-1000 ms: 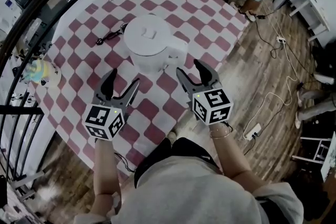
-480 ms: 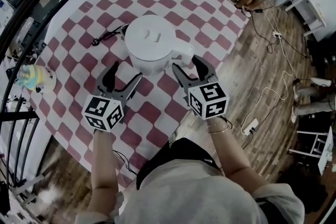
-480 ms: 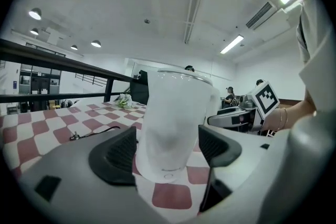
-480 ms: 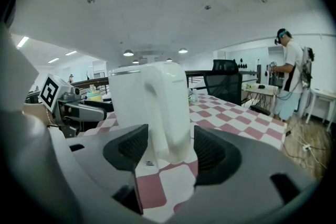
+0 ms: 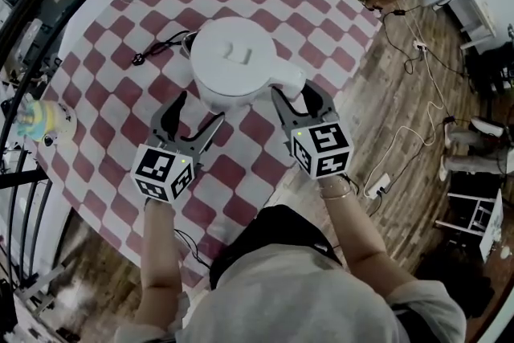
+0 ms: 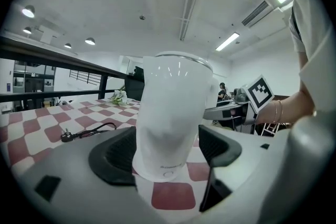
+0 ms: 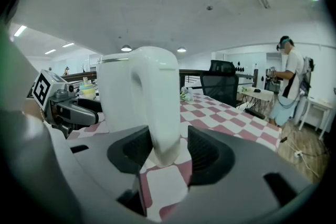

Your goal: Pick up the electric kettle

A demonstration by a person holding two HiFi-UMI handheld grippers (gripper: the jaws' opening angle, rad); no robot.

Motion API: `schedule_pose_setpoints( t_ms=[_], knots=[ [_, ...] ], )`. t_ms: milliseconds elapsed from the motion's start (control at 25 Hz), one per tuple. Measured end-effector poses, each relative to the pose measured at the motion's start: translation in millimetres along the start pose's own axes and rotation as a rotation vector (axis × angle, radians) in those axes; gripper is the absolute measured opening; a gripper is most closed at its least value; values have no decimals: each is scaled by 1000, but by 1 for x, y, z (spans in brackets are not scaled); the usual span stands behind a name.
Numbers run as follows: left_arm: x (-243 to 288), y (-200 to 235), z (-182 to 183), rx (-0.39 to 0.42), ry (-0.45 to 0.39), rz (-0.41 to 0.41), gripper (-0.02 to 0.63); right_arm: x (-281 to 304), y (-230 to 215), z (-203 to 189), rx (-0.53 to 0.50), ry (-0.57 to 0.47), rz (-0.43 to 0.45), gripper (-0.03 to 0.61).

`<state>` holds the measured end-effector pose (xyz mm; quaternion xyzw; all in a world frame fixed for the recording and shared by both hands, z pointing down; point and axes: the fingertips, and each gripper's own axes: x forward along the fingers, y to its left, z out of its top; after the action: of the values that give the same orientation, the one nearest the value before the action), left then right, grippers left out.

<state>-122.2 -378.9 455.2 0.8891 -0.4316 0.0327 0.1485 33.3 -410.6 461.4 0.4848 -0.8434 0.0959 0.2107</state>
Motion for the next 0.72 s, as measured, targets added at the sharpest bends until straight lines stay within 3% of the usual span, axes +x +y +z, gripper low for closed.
schedule_pose_setpoints(
  t_ms=[520,720],
  knots=[
    [17,-2,-11,93,79,-24,393,12,-7,4,-87,8,20,144],
    [25,-1,-3,150,94,-90,410,18,-12,7,-103,2,31,143]
  ],
)
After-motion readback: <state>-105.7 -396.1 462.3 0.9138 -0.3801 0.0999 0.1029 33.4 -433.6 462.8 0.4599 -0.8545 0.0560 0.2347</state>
